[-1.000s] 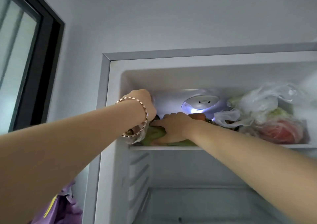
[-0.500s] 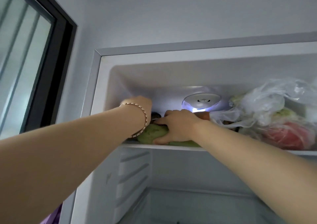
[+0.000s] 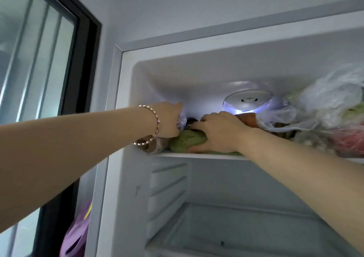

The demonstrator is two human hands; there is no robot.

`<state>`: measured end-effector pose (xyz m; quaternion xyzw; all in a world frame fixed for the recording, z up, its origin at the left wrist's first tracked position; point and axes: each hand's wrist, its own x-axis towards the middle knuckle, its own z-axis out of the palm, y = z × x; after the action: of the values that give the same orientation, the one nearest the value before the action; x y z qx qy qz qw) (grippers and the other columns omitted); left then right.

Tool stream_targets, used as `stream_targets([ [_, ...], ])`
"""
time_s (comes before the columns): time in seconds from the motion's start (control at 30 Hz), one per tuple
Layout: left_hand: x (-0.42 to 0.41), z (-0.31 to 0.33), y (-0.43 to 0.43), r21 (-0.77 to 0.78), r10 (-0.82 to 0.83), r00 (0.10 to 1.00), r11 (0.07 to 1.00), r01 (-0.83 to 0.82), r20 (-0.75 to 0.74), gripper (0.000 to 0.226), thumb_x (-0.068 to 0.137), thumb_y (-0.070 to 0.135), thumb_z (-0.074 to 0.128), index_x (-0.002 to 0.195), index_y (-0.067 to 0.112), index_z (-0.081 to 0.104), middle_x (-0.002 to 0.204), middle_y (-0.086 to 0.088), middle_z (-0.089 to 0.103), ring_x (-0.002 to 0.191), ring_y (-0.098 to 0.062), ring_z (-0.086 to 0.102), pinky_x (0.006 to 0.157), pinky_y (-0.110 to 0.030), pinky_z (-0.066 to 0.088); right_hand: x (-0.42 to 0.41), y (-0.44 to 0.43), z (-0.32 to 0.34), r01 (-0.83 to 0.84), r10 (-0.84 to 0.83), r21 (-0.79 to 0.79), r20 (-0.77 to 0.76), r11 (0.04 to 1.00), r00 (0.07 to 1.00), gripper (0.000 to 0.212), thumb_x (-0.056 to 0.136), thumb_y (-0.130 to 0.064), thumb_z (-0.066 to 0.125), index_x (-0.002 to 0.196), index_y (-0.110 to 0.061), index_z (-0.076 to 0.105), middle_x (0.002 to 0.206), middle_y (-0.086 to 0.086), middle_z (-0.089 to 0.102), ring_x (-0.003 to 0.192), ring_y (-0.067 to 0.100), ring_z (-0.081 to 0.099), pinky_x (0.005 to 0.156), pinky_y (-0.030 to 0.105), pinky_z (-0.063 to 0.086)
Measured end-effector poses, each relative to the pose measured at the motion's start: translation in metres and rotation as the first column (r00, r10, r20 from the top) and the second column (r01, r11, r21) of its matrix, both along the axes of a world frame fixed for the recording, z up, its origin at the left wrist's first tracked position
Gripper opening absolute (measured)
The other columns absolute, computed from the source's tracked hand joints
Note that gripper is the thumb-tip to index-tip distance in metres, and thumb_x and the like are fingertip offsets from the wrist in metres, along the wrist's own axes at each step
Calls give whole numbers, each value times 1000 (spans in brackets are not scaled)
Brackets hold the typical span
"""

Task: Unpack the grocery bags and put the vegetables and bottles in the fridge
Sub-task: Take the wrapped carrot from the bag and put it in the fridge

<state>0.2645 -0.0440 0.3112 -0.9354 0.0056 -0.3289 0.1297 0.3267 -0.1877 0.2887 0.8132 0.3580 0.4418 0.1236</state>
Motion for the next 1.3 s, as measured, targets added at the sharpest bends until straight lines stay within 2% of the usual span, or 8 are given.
stream_targets([
  [0.1,-14,-13,10,88,-31,999,996,33,-26,23,82,40,60,80,23,45,82,3,45,88,-21,48,75,-26,38,0,0,0,-10,10,11,-9,1000,1000,62,80,-70,45,130,-34,49,121,2,55,112,24,50,81,32,30],
  [0.2,-22,-25,14,286,168,975,951,-121,-146,88,65,65,65,137,24,33,122,-3,36,115,-24,38,96,-36,41,0,1,0,-23,24,20,-5,1000,1000,58,80,-68,48,128,-35,50,117,1,56,111,24,51,78,31,28],
  [0.3,-27,-26,13,449,249,953,881,-148,-174,122,62,55,76,150,17,-1,134,-5,23,120,-24,34,95,-36,42,-1,1,1,-20,21,27,-27,999,999,58,80,-67,50,129,-36,49,116,0,56,110,23,50,78,30,28],
  [0.53,-27,6,22,343,91,952,939,16,-291,71,71,24,75,136,26,46,125,2,56,116,-20,51,96,-34,45,-1,-4,9,-44,49,38,-157,998,986,62,77,-66,58,131,-36,51,114,-8,57,108,16,52,71,27,32],
  [0.8,17,-3,20,548,199,980,817,-178,22,70,87,34,56,144,15,20,139,-10,32,125,-29,38,101,-38,37,0,-8,8,-8,16,51,-166,999,986,64,75,-71,54,132,-41,48,122,-12,54,110,14,52,74,27,35],
  [0.9,27,-15,12,343,229,971,919,-193,-68,79,89,28,49,149,13,0,147,-13,20,134,-31,25,109,-38,28,3,-9,4,19,-15,36,-99,999,995,63,77,-73,46,132,-43,46,121,-7,54,111,16,51,77,28,35],
  [1.0,21,-10,11,185,135,984,976,-112,-115,60,88,20,47,143,12,24,137,-12,34,126,-31,36,104,-39,35,3,-10,2,-4,6,29,-82,1000,997,58,85,-69,36,134,-40,44,128,-4,51,117,17,47,89,30,37],
  [1.3,11,-26,14,397,87,995,913,-98,45,46,89,36,52,133,22,43,119,-8,48,110,-30,50,90,-35,39,-12,-22,-18,178,-179,171,-7,969,984,73,79,-76,30,140,-35,31,136,1,44,129,22,36,110,37,18],
])
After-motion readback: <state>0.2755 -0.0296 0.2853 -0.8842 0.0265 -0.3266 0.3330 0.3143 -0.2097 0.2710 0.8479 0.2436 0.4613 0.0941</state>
